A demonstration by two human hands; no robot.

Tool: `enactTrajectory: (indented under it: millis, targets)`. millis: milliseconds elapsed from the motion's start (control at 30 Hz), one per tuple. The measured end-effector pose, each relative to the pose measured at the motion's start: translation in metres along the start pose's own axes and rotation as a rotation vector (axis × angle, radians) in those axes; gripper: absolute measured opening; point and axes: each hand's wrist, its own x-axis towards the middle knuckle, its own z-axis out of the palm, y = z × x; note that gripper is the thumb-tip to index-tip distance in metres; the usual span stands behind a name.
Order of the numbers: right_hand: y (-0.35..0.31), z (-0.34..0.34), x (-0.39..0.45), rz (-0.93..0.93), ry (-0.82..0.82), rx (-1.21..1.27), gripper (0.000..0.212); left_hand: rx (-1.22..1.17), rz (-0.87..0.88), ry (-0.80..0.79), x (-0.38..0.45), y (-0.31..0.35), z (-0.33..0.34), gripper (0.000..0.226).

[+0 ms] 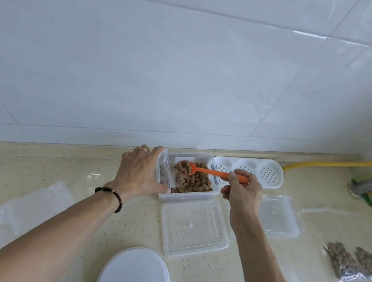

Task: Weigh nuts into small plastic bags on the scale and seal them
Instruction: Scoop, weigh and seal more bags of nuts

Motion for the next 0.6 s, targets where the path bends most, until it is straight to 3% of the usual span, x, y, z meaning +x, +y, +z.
enactTrajectory:
  millis: [233,433,600]
  targets:
    - [-0.012,0.012,-0.014,-0.108,-0.240,-0.128,0.005,-0.170,0.082,-0.066,-0.004,0.005,-0.003,0.109]
    - [-0.015,0.012,-0.015,-0.082,-0.355,-0.049,0.005,-0.563,0.028,-0.166,-0.008,-0.005,0.005,0.121]
    - [-0.031,0.015,-0.023,-0.274,-0.376,-0.183,0.002,-0.730,-0.011,-0.088,-0.011,-0.002,0.006,0.105]
